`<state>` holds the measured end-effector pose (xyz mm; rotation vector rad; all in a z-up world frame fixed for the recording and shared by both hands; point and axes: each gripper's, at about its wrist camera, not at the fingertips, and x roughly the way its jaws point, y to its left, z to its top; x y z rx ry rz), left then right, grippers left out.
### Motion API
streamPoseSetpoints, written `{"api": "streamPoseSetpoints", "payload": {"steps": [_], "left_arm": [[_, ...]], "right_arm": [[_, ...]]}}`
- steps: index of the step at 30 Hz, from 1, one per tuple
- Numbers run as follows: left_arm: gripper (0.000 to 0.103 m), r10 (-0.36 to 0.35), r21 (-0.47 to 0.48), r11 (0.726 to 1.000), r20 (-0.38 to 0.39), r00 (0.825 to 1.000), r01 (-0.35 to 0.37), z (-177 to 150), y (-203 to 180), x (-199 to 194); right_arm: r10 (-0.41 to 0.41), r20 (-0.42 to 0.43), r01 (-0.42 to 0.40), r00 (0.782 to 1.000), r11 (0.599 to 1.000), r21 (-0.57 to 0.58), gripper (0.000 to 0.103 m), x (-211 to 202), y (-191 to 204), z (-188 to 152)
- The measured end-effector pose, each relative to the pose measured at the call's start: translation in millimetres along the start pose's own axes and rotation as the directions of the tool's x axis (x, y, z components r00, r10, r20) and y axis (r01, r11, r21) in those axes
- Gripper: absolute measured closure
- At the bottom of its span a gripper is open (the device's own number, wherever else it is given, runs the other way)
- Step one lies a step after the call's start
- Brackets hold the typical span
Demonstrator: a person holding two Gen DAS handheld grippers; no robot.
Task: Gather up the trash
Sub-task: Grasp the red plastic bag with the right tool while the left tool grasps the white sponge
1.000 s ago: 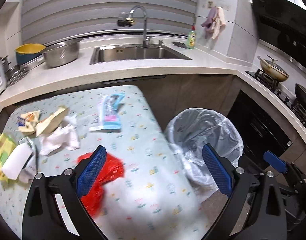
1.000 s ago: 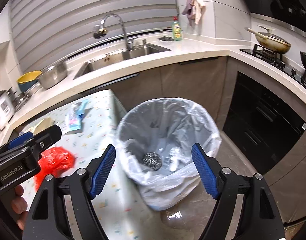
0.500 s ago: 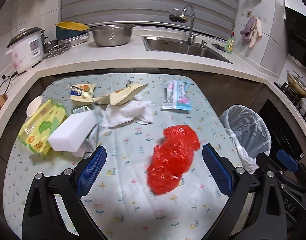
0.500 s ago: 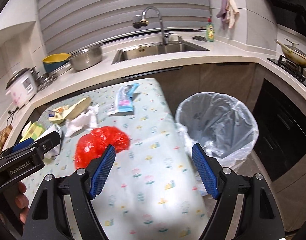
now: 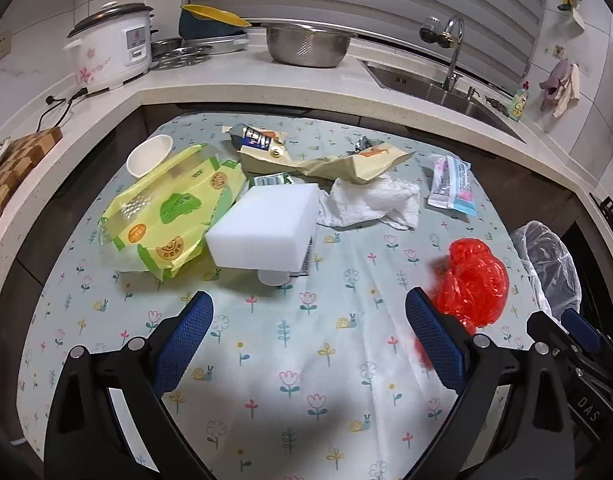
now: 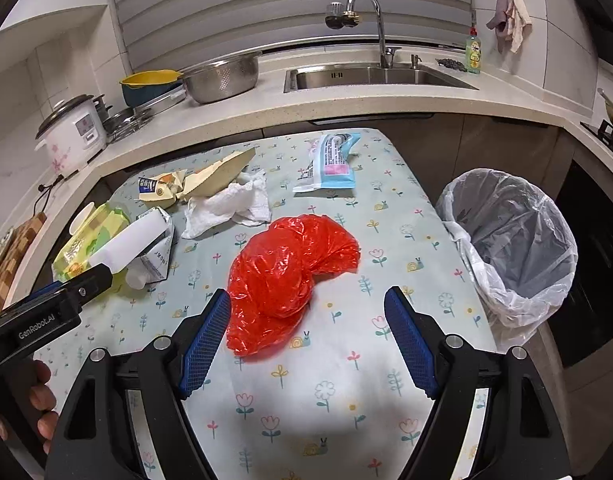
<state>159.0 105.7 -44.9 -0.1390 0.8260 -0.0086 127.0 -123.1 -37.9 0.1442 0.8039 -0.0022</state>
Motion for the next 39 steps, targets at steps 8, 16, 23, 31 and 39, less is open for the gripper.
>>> {"api": "streamPoseSetpoints", "payload": {"steps": [8,16,23,31,39], "left_arm": [[0.010,0.036,-0.034,0.999,-0.013,0.999,-0.037,6,26,24],[0.009,0.065,-0.045,0.997,-0.039,0.997,-0.067,17,40,55],[0.008,0.049,-0.047,0.998,-0.047,0.998,-0.051,28,44,75],[0.031,0.006,-0.032,0.999,-0.054,0.999,-0.008,30,39,82],[0.034,0.016,-0.008,1.000,-0.011,1.000,-0.016,27,28,60]], "right_arm": [[0.007,-0.038,-0.007,0.999,1.000,-0.008,0.027,34,16,2],[0.008,-0.069,-0.009,0.998,1.000,-0.014,0.027,64,22,7],[0.012,-0.094,-0.014,0.995,1.000,-0.020,0.027,87,28,9],[0.027,-0.107,-0.028,0.994,1.000,-0.009,0.032,97,28,7],[0.066,-0.092,-0.066,0.994,0.998,0.004,0.052,81,25,6]]}}
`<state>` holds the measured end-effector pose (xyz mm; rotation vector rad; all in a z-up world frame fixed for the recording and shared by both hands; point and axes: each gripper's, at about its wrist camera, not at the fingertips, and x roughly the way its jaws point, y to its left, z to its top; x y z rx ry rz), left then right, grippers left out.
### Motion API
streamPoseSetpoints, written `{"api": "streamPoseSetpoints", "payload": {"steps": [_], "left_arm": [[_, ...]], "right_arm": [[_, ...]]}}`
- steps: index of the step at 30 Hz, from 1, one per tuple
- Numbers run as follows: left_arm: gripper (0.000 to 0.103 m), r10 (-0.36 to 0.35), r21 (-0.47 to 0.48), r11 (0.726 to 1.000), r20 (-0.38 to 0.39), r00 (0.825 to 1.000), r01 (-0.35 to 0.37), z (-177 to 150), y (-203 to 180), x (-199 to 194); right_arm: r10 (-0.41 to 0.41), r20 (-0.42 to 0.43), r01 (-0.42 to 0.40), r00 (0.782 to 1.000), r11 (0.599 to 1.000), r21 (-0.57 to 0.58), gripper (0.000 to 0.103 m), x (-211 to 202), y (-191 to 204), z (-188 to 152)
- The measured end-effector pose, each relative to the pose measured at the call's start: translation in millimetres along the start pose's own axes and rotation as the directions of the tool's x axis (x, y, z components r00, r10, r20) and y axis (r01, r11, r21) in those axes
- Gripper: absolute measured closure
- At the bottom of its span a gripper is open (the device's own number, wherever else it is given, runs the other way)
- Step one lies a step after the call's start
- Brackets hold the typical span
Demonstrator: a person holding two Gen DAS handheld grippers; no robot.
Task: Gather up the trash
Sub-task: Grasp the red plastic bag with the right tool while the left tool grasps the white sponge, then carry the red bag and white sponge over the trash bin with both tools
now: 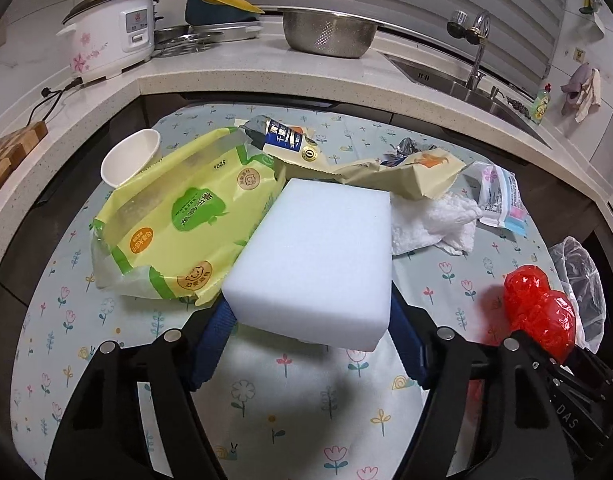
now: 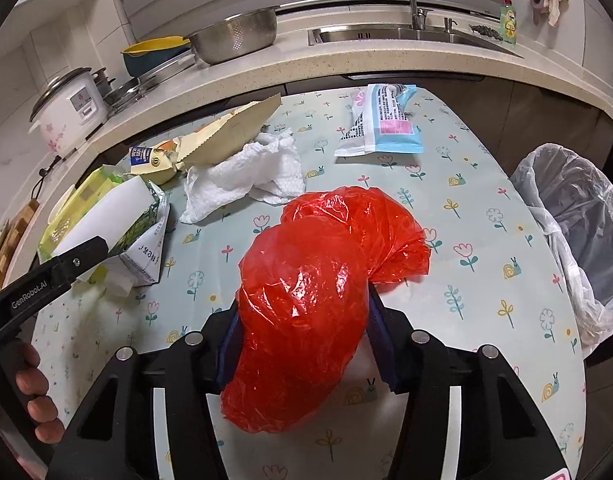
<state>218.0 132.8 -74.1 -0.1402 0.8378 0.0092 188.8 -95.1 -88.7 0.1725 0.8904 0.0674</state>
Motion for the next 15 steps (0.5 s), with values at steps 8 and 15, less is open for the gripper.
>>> {"api": "streamPoseSetpoints", "payload": {"steps": [8,15], "left_arm": [[0.034,-0.040,0.036,0.999,0.040,0.998,0.038,-1,-28,-38],[0.034,-0.082,0.069,0.995,0.079,0.993,0.077,-10,-55,-75]], "right_arm": [[-0.003,0.069,0.001,0.998,1.000,0.025,0.053,-42,-13,4],[-0.032,0.127,0.027,0.991,0.999,0.046,0.053,-87,-36,-3]]}}
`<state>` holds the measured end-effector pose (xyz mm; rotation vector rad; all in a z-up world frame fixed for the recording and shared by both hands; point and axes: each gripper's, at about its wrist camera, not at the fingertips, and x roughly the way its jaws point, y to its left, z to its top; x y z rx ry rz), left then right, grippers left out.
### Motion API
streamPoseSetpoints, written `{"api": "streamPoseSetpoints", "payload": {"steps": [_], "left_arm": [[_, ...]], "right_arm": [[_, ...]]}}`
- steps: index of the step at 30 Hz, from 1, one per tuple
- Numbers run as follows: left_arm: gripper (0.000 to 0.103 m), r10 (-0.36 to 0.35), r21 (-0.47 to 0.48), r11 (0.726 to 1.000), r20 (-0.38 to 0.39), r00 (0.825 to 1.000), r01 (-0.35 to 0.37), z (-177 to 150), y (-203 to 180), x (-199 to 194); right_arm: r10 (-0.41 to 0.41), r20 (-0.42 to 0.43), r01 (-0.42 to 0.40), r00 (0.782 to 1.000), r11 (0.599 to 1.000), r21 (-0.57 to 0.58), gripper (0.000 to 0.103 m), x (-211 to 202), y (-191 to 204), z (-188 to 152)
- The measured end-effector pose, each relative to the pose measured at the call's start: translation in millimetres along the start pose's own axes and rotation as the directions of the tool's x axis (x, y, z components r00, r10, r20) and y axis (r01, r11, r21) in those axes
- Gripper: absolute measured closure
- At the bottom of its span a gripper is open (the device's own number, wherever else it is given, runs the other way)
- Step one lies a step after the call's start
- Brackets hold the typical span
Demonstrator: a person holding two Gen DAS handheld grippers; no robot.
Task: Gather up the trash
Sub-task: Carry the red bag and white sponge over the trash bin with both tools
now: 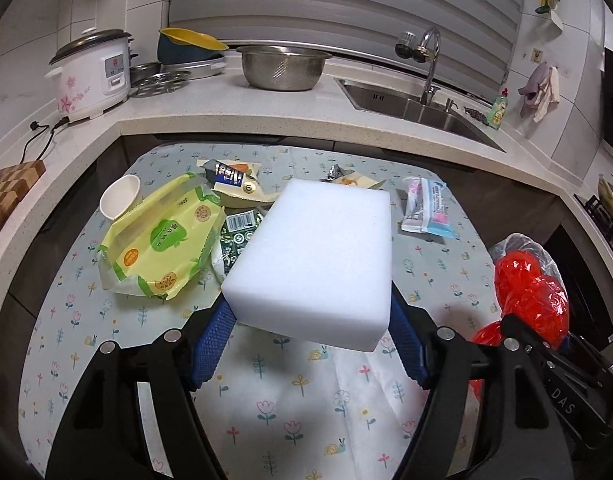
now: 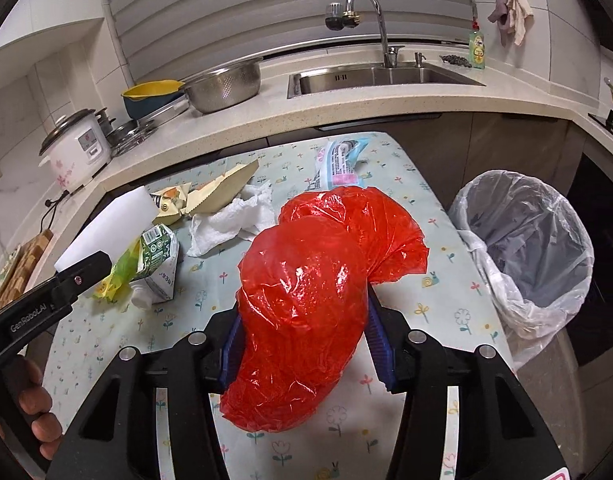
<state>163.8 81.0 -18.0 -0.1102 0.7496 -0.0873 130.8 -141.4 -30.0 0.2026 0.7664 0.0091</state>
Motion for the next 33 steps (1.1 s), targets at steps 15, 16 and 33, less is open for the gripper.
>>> {"api": "streamPoseSetpoints", "payload": {"steps": [15,16,33], "left_arm": [[0.034,-0.037,0.081,0.996,0.003,0.999,0.036,-16,-46,-20],[0.034,-0.040,0.087,0.995,0.004,0.999,0.040,-17,-50,-20],[0.034,-0.146,0.254,0.956,-0.023,0.989,0.147,-22,-164,2]], "right_arm": [[-0.044,0.041,0.041,0.998,0.997,0.073,0.053,-36,-52,-8],[-0.046,0.042,0.042,0.998,0.996,0.074,0.053,-36,-55,-8],[-0.160,0.076,0.144,0.984,0.973,0.179,0.053,-40,-150,9]]}}
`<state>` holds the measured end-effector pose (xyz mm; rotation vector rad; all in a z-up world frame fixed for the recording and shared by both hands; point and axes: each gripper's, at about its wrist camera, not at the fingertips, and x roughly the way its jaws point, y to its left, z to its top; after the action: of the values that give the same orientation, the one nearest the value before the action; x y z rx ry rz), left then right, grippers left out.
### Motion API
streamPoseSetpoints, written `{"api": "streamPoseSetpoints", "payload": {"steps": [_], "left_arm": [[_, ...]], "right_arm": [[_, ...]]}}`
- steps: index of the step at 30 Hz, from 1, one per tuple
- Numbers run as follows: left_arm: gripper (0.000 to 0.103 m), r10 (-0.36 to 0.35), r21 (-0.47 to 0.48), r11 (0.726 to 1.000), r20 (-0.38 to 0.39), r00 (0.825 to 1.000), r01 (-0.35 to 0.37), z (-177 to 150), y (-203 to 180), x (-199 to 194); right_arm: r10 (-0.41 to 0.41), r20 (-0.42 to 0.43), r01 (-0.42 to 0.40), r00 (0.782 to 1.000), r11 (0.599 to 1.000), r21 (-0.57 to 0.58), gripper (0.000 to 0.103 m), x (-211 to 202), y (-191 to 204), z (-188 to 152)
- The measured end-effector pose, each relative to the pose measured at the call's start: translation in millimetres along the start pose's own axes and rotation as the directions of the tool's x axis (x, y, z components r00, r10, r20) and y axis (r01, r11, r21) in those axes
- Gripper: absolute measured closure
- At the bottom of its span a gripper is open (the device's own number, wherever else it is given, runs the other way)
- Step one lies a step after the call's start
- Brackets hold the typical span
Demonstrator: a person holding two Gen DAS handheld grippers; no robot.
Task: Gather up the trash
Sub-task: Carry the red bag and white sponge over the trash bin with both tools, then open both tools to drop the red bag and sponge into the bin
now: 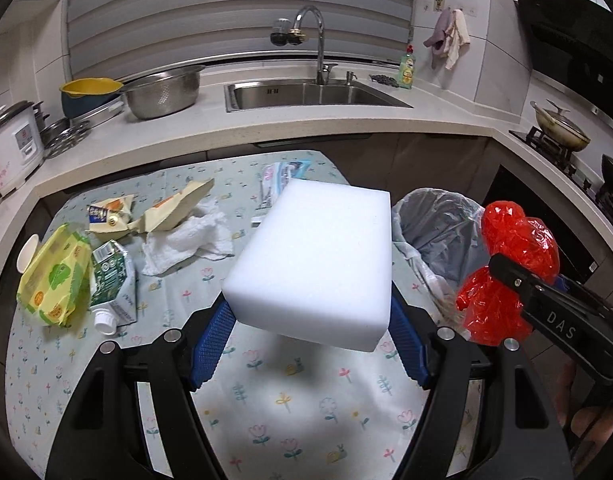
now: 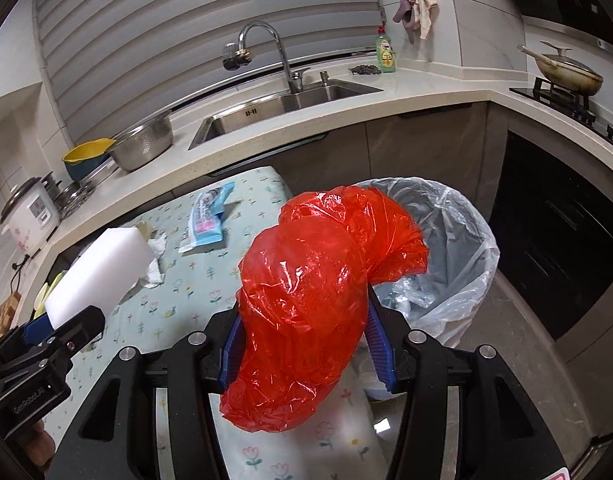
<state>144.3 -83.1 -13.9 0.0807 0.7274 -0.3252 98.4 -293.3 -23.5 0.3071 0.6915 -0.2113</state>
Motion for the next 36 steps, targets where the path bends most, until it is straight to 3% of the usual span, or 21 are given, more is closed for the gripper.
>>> {"api": "streamPoseSetpoints", "payload": {"steps": [17,36], "left_arm": [[0.034,-0.119,0.136,0.983,-0.034,0.992,0.123,31,-108,65],[0.033,-0.134,0.154,0.977,-0.111,0.985,0.150,36,-143,139]], "right_arm": [[-0.096,0.003,0.096,0.995,0.993,0.064,0.053,26,-86,27],[-0.115,-0.038,0.117,0.993,0.990,0.077,0.051,81,-121,40]]}}
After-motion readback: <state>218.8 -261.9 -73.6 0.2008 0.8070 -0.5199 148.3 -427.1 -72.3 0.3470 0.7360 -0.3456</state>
